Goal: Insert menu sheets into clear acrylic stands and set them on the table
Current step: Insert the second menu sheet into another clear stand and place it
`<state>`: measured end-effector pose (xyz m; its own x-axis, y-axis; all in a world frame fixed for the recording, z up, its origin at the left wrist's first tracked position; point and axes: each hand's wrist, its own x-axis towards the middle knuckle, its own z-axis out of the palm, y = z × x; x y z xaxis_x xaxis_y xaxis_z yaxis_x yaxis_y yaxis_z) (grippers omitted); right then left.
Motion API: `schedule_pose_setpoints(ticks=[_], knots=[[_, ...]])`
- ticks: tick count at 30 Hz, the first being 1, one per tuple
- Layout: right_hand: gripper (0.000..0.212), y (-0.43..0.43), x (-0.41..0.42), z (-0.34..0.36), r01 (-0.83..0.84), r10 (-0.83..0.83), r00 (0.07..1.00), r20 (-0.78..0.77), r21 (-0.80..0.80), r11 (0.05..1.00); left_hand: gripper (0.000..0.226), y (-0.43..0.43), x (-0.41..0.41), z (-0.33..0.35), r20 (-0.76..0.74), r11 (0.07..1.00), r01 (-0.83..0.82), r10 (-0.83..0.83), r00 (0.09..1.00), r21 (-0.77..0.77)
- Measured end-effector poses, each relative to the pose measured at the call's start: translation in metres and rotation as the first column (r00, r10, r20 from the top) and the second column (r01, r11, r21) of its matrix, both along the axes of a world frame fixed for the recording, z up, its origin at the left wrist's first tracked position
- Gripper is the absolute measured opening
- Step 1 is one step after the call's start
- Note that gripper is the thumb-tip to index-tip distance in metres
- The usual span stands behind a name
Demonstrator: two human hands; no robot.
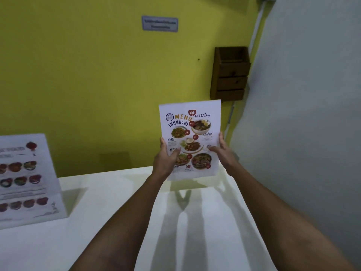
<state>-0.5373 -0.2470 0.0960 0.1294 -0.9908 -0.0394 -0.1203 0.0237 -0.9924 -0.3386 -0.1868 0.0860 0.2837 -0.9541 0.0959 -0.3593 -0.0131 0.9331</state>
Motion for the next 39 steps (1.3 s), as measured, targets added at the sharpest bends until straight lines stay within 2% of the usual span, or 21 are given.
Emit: schedule_pose_setpoints(ticks=[6, 9, 14, 23, 28, 31, 33, 36, 39], knots=[[0.079, -0.039, -0.051, -0.019, 0.012, -0.012, 0.997, -0.07, -0.009, 1.0, 0.083, -0.028, -0.051, -0.012, -0.014, 0.999, -0.029, 0.029, 0.999, 0.016], [0.085, -0.049, -0.062, -0.033, -0.034, 0.035, 0.999, -0.026, 0.035, 0.999, 0.082, -0.035, -0.065, -0.021, -0.01, 0.998, -0.054, 0.055, 0.998, 0.044], [0.082, -0.053, -0.071, -0.053, -0.044, 0.042, 0.999, 0.029, 0.09, 0.995, 0.081, -0.036, -0.077, -0.039, -0.045, 0.995, -0.078, 0.081, 0.996, 0.064], [0.081, -0.057, -0.077, -0.069, -0.056, 0.058, 0.998, -0.021, 0.117, 0.992, 0.08, -0.037, -0.081, -0.054, 0.097, 0.983, -0.11, 0.097, 0.991, 0.145], [0.093, -0.057, -0.084, -0.093, -0.042, 0.053, 0.994, -0.099, 0.107, 0.993, 0.083, -0.034, -0.082, -0.059, 0.131, 0.984, -0.096, 0.077, 0.988, 0.15], [0.09, -0.037, -0.077, -0.08, 0.005, 0.008, 0.975, -0.223, 0.058, 0.998, 0.085, -0.033, -0.083, -0.059, 0.128, 0.987, -0.064, 0.045, 0.991, 0.148], [0.089, -0.03, -0.072, -0.075, -0.004, 0.006, 0.93, -0.367, 0.006, 1.0, 0.087, -0.033, -0.085, -0.06, 0.127, 0.99, -0.037, 0.019, 0.992, 0.138], [0.101, -0.028, -0.069, -0.077, -0.082, 0.029, 0.873, -0.488, -0.088, 0.993, 0.085, -0.032, -0.091, -0.064, 0.213, 0.993, -0.029, 0.004, 0.977, 0.115], [0.095, -0.028, -0.07, -0.075, -0.183, 0.037, 0.724, -0.689, -0.14, 0.973, 0.083, -0.033, -0.092, -0.069, 0.338, 0.995, -0.043, 0.011, 0.941, 0.087]])
